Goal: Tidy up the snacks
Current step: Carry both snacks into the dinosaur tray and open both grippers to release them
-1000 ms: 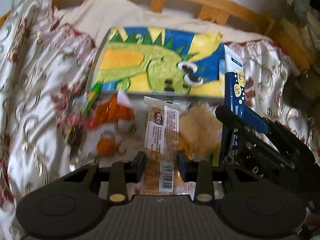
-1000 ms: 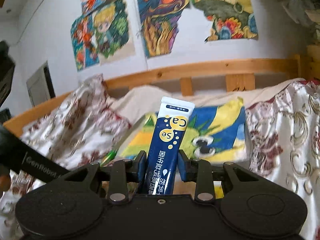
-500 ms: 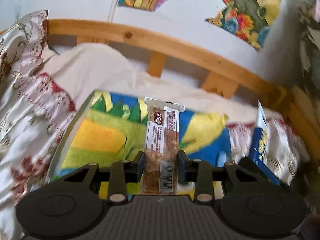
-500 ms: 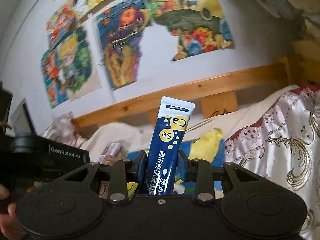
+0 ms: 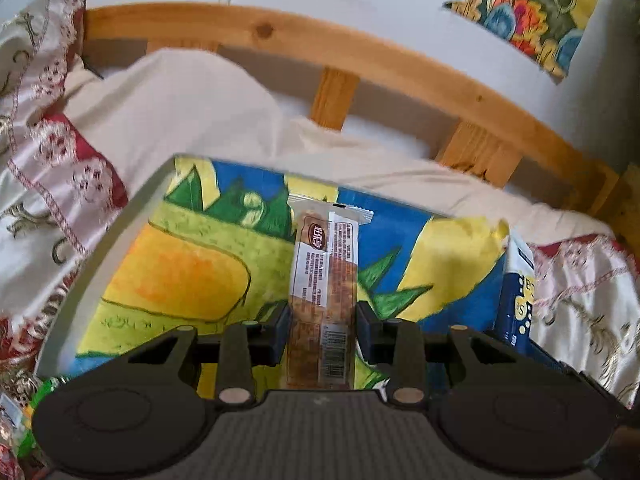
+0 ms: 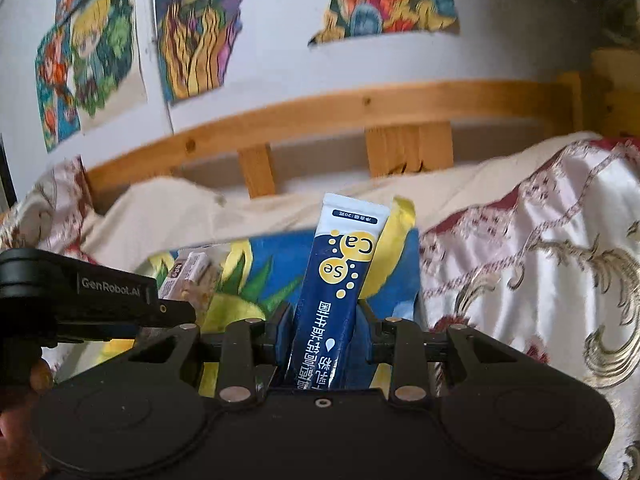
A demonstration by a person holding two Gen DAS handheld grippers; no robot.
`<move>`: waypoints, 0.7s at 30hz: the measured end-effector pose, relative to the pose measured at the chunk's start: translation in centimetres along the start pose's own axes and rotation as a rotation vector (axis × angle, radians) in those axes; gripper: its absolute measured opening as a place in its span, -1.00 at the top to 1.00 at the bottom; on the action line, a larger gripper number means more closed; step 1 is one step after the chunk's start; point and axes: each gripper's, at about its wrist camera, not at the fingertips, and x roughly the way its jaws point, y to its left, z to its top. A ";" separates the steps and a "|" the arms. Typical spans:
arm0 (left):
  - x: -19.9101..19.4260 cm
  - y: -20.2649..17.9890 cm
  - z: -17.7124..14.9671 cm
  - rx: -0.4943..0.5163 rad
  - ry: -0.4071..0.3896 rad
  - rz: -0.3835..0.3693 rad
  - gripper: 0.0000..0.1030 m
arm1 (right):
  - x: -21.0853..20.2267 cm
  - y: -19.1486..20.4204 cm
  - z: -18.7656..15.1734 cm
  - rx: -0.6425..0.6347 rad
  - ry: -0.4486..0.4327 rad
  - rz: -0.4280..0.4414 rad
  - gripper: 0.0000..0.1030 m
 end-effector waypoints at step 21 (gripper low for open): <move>1.2 1.1 -0.8 -0.050 0.086 0.044 0.01 | 1.9 0.7 -1.0 -0.059 0.070 -0.044 0.08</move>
